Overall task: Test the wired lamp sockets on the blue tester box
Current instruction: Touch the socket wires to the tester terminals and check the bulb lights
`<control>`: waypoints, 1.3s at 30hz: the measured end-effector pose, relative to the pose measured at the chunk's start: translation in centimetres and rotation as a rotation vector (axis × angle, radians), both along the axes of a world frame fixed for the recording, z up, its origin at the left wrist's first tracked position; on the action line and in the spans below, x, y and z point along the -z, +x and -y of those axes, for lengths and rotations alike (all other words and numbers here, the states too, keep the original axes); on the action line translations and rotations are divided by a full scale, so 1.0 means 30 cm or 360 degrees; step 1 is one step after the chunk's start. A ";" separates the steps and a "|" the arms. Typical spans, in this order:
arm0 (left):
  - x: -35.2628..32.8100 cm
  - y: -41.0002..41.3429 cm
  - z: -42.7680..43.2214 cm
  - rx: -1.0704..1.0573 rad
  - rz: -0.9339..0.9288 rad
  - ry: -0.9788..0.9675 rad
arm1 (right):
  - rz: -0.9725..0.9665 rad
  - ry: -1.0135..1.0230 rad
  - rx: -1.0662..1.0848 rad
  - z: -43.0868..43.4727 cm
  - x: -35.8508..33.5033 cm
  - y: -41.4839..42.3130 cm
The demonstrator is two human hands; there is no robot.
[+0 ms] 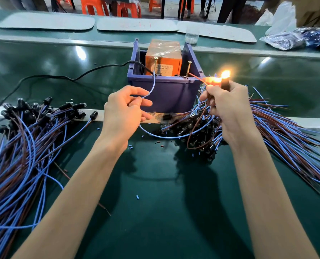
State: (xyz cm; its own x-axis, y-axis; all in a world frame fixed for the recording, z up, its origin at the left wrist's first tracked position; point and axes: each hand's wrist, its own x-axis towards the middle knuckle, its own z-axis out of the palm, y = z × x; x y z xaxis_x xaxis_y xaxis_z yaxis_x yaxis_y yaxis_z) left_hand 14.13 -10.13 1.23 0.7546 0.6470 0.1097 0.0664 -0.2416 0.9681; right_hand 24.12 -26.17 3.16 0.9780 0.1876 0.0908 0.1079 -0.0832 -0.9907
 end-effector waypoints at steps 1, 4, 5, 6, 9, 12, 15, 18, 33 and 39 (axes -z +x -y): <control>0.001 0.001 0.000 0.0000 0.0001 -0.0005 | -0.0009 0.0010 0.0022 0.002 0.002 0.002; 0.002 0.003 0.002 -0.0001 0.0013 -0.0038 | -0.0028 0.0009 0.0034 0.004 0.008 0.005; 0.002 0.003 0.003 0.0000 0.0015 -0.0043 | -0.0019 0.0003 0.0023 0.004 0.007 0.006; 0.002 0.003 0.004 0.0001 0.0017 -0.0045 | -0.0008 -0.0010 0.0004 0.003 0.006 0.005; 0.002 0.003 0.007 0.0005 0.0019 -0.0054 | 0.0009 -0.0075 -0.0089 -0.001 0.005 -0.001; -0.001 0.002 0.005 0.0004 0.0021 -0.0063 | 0.0023 -0.0107 -0.0152 -0.006 0.007 -0.008; -0.001 0.002 0.007 0.0004 0.0021 -0.0065 | 0.0042 -0.0115 -0.0171 -0.005 0.002 -0.009; 0.001 0.002 0.009 0.0012 0.0016 -0.0040 | 0.0037 -0.0132 -0.0172 -0.004 0.004 -0.007; -0.002 -0.001 0.014 0.0035 -0.0003 0.0000 | 0.0047 -0.0187 -0.0162 -0.003 0.013 -0.003; 0.001 0.001 0.015 0.0039 -0.0003 -0.0003 | 0.0054 -0.0189 -0.0207 -0.004 0.009 -0.011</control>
State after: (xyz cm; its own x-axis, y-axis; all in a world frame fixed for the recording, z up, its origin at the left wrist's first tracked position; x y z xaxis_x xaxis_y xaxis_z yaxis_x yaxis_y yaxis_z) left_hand 14.17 -10.59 1.21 0.7704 0.6285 0.1074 0.0620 -0.2415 0.9684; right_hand 23.79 -26.03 2.89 0.9416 0.3236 0.0933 0.1588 -0.1824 -0.9703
